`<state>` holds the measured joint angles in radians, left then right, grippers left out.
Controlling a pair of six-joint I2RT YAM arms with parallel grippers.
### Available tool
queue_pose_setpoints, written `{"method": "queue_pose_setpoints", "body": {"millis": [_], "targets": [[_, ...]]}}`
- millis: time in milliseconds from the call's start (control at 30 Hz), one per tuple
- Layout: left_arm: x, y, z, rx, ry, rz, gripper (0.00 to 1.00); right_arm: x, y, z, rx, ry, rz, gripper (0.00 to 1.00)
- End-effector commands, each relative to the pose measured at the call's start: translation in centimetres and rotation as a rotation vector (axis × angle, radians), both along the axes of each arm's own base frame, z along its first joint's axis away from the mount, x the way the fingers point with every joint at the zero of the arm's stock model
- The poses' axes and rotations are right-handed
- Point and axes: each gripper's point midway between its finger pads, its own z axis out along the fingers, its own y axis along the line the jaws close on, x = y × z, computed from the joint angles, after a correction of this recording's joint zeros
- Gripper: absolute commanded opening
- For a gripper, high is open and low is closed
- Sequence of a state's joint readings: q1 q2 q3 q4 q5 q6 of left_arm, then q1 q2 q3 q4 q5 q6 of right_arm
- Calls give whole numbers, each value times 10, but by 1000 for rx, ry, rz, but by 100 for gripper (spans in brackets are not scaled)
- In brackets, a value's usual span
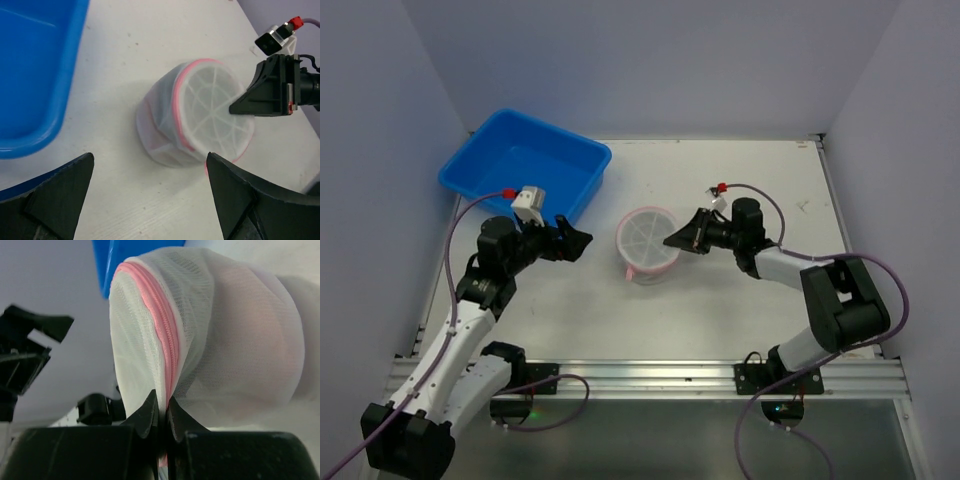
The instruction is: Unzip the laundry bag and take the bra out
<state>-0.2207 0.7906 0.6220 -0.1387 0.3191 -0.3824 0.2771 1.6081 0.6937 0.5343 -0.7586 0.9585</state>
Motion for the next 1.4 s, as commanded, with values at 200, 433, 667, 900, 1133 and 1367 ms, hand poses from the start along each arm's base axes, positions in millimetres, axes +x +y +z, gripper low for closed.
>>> {"method": "queue_pose_setpoints", "body": {"millis": [200, 433, 667, 900, 1133, 1367], "targets": [[-42, -67, -40, -243, 206, -224, 99, -80, 23, 19, -16, -174, 209, 0], [-57, -90, -47, -351, 230, -275, 97, -91, 23, 15, -15, -178, 225, 0], [-64, -110, -54, -428, 267, -298, 89, -89, 24, 16, -20, -184, 224, 0], [-70, -121, -67, -460, 315, -271, 61, -89, 26, 17, -6, -184, 223, 0], [-61, -116, -54, -504, 284, -203, 0, -79, 15, 5, -101, -184, 136, 30], [-56, -114, -44, -545, 287, -166, 0, -62, -32, 20, -334, -300, -123, 83]]}}
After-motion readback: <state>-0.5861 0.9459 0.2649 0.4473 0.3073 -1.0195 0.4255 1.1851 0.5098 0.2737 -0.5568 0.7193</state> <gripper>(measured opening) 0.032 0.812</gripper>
